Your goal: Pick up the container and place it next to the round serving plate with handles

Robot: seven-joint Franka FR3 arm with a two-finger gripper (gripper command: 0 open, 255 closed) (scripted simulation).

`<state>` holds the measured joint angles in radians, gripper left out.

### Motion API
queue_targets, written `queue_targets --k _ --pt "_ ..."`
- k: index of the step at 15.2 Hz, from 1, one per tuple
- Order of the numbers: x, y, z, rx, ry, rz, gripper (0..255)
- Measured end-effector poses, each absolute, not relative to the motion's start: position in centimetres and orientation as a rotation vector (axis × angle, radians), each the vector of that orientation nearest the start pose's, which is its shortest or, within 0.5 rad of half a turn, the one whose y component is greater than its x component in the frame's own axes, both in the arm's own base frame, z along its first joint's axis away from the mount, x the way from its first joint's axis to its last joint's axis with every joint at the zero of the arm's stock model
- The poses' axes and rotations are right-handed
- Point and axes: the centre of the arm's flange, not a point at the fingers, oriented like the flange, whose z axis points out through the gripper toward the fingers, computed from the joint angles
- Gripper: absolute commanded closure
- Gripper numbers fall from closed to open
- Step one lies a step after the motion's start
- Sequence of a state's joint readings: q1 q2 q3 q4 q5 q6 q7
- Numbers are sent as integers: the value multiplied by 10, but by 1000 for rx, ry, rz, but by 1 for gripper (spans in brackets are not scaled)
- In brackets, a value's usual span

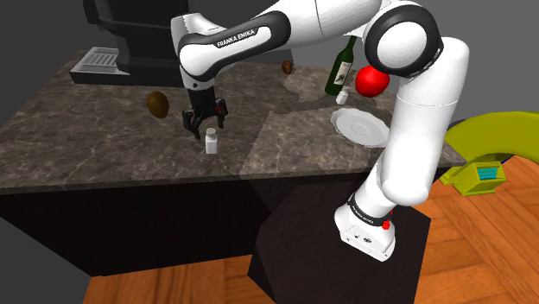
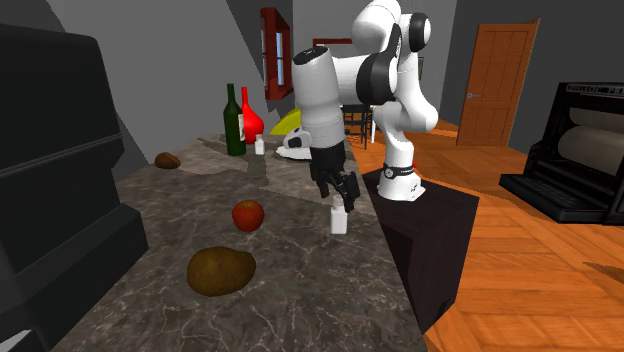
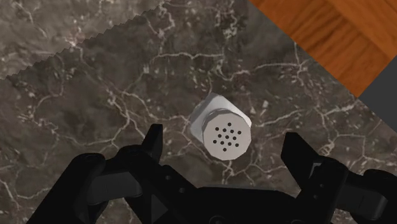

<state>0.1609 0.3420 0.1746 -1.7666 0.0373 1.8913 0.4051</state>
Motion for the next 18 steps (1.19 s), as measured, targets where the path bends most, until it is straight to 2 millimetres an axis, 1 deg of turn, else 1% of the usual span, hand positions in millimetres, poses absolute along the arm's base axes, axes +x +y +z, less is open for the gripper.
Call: queue_targets --k 1,11,13,18 --pt "586 199 357 -3108 138 362 255" --pt "586 199 357 -3107 138 362 255" --pt "586 199 363 -3107 138 362 255" --pt "586 198 389 -3108 138 361 255"
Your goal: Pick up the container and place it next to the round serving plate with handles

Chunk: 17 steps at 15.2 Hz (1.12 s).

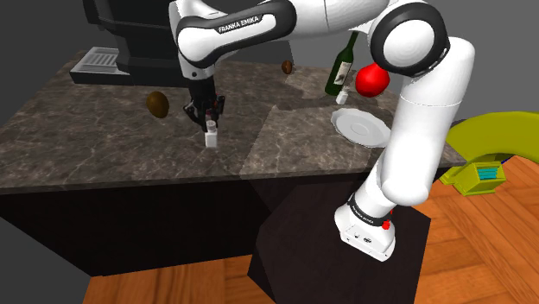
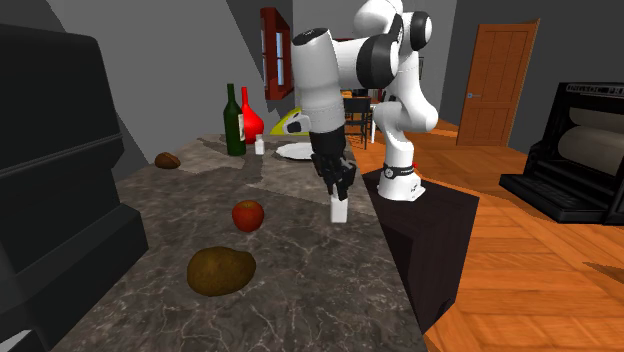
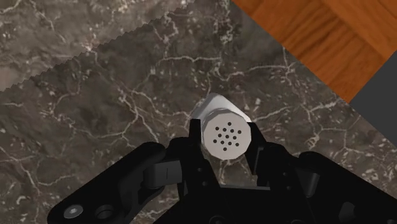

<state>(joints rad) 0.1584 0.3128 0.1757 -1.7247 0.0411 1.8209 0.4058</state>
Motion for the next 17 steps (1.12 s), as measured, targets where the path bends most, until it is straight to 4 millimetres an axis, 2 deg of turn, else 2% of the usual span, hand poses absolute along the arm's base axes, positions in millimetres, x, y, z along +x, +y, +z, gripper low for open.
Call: queue_targets --k 17 --pt "585 199 479 -3107 138 361 255"
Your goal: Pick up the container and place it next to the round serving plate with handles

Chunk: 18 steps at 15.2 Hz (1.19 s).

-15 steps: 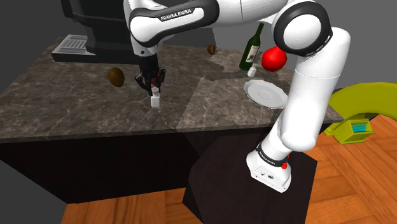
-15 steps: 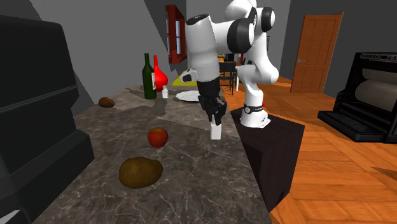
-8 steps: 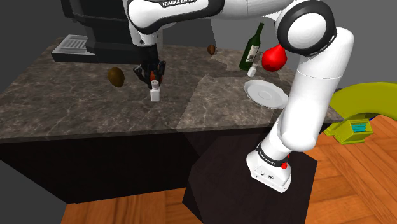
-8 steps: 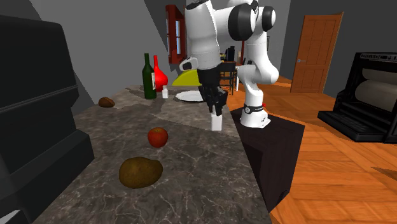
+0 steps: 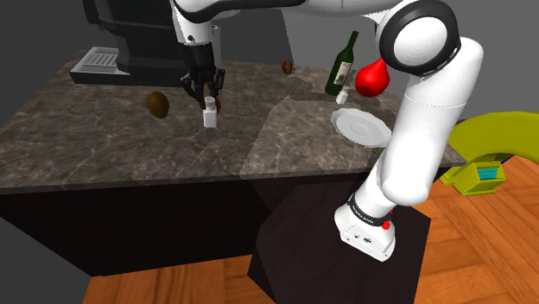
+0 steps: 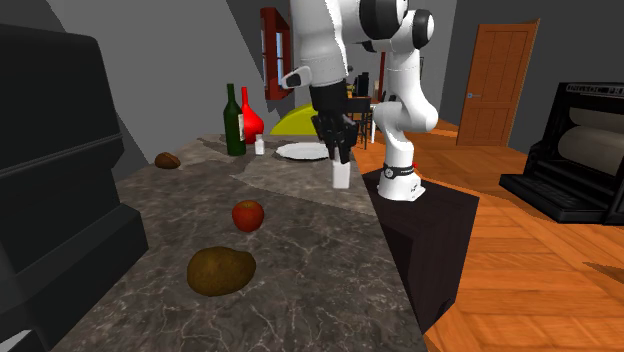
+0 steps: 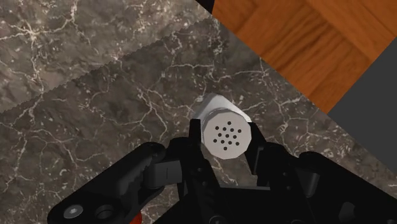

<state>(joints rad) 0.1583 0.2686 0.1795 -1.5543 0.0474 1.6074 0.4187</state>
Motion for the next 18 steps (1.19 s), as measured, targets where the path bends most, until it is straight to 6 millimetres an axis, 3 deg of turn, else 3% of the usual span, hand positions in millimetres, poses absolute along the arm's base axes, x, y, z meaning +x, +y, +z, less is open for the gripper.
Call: queue_targets --k 9,18 --pt "581 194 520 -3108 138 362 255" --pt "507 110 523 -3108 139 361 255"
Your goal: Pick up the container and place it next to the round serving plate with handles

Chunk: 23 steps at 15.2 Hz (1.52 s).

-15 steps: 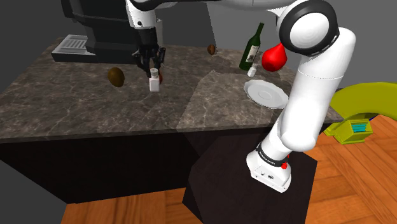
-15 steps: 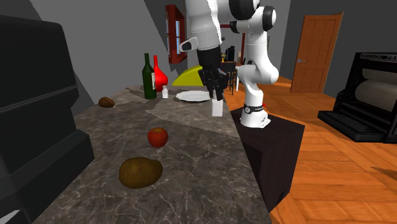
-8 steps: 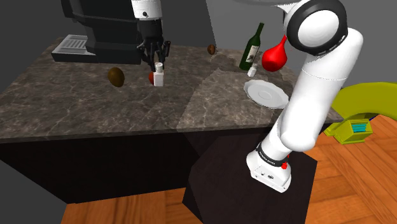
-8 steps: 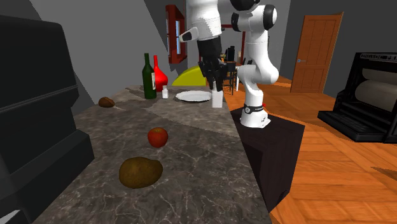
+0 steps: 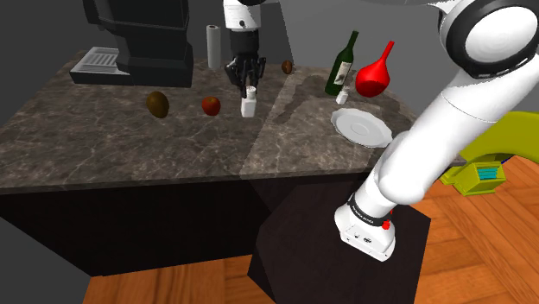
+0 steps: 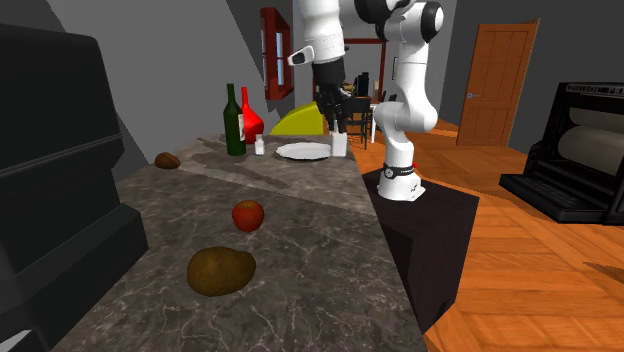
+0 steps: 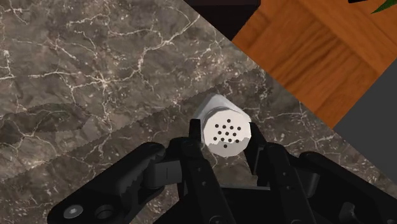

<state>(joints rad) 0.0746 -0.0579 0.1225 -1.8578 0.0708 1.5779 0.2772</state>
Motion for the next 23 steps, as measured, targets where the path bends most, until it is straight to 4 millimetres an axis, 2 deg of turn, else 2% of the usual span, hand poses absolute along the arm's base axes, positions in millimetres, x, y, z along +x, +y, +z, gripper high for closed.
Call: queue_targets --k 23 --pt "310 -118 525 -3107 141 362 255"
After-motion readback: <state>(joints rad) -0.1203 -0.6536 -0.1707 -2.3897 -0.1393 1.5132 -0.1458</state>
